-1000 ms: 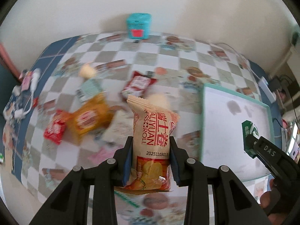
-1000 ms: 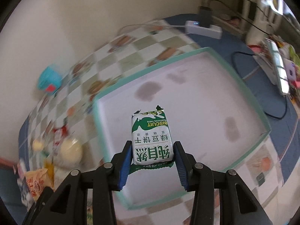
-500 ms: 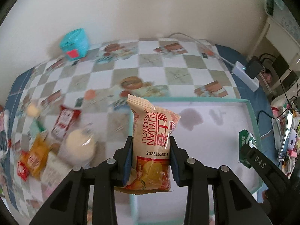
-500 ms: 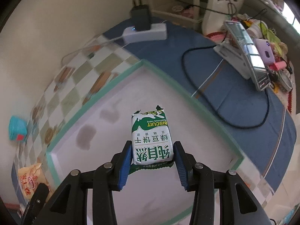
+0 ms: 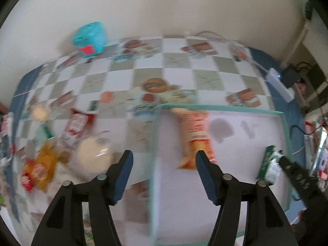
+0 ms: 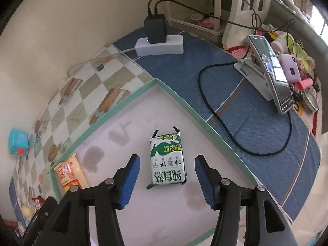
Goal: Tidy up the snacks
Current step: 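Move both tools back over the snack pile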
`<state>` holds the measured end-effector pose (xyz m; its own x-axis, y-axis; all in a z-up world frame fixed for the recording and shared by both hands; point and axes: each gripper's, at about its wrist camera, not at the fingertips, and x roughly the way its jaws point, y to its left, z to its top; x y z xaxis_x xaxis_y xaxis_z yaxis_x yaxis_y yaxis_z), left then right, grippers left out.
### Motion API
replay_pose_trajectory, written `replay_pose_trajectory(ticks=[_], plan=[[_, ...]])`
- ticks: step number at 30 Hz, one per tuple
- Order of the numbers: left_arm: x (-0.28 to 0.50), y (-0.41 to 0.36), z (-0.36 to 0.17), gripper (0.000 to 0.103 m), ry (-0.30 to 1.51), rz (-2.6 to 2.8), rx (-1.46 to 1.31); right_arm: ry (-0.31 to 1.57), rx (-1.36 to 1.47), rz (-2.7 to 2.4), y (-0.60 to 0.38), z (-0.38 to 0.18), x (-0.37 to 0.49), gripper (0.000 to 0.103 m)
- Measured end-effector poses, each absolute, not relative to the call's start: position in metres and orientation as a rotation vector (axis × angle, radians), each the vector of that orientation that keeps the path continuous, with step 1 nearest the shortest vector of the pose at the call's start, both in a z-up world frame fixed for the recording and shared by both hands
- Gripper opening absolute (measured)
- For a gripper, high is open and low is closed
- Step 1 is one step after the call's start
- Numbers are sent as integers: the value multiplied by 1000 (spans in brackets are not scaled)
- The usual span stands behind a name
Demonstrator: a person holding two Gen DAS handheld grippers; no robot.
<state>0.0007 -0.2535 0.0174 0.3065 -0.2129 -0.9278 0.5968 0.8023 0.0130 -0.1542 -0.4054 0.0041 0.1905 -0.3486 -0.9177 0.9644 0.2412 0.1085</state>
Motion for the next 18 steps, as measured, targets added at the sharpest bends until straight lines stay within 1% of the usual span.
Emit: replay_pose_trajectory(ticks=[6, 8, 9, 11, 12, 13, 15, 16, 18], plan=[[20, -192, 33, 68, 1118, -428, 343, 928, 803, -1056, -390, 15, -153, 63], [25, -169, 40, 73, 1102, -381, 331, 926, 791, -1043, -384, 18, -152, 64], [27, -160, 43, 78, 1088, -359, 326, 924, 786, -1032, -379, 20, -151, 66], [29, -143, 50, 79, 1061, -314, 319, 925, 774, -1009, -371, 22, -149, 76], [30, -131, 53, 80, 1050, -288, 314, 923, 767, -996, -365, 23, -148, 84], [30, -124, 54, 80, 1046, -272, 309, 924, 759, -982, -359, 24, -146, 86], [30, -104, 57, 81, 1042, -245, 282, 930, 742, -959, -348, 26, -143, 87], [31, -96, 56, 86, 1048, -237, 269, 933, 732, -946, -343, 27, -140, 87], [30, -82, 55, 91, 1058, -226, 249, 936, 714, -925, -333, 27, -136, 87]])
